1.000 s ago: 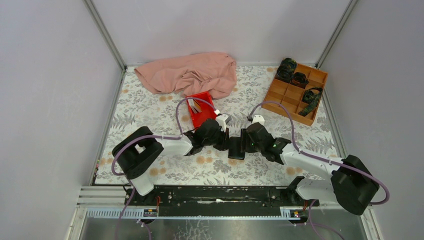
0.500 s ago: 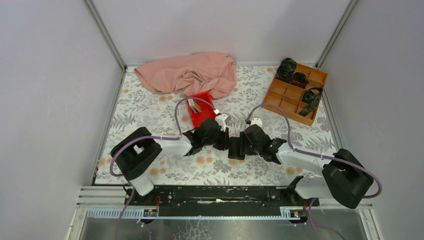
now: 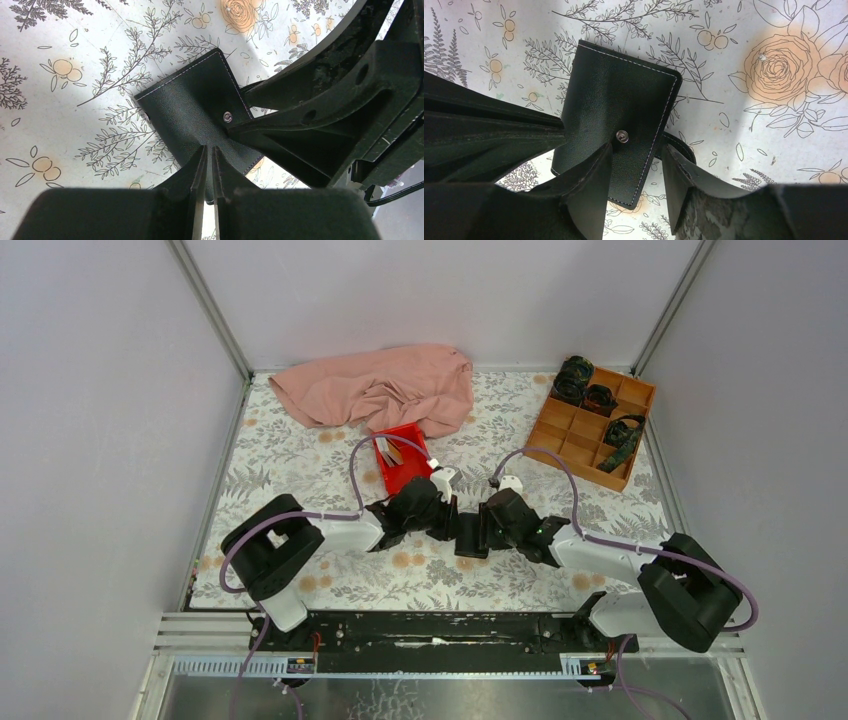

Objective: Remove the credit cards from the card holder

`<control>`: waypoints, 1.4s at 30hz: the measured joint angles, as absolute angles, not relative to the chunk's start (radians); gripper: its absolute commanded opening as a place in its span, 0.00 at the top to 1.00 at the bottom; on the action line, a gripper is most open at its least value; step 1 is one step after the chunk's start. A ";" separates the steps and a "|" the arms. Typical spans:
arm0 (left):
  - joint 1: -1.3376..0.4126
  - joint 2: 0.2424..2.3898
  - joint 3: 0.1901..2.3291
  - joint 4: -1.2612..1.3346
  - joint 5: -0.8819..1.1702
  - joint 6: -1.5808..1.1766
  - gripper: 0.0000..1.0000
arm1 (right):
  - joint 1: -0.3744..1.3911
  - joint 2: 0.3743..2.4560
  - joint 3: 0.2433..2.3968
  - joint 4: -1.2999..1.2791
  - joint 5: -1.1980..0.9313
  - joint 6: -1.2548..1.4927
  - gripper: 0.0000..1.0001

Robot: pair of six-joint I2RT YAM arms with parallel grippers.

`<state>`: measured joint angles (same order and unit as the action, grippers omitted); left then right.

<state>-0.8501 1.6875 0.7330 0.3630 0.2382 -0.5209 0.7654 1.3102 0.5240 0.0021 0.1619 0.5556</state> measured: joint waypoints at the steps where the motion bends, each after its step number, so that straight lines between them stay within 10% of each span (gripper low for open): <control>1: -0.850 1.687 0.733 0.363 0.238 -0.521 0.86 | 0.765 1.310 0.524 0.002 0.159 0.556 0.54; 18: -0.850 1.639 0.717 0.360 0.222 -0.516 0.85 | 0.765 1.240 0.524 -0.011 0.109 0.547 0.80; 42: -0.850 1.345 0.655 0.278 0.067 -0.451 0.84 | 0.786 1.289 0.690 -0.028 0.033 0.512 0.77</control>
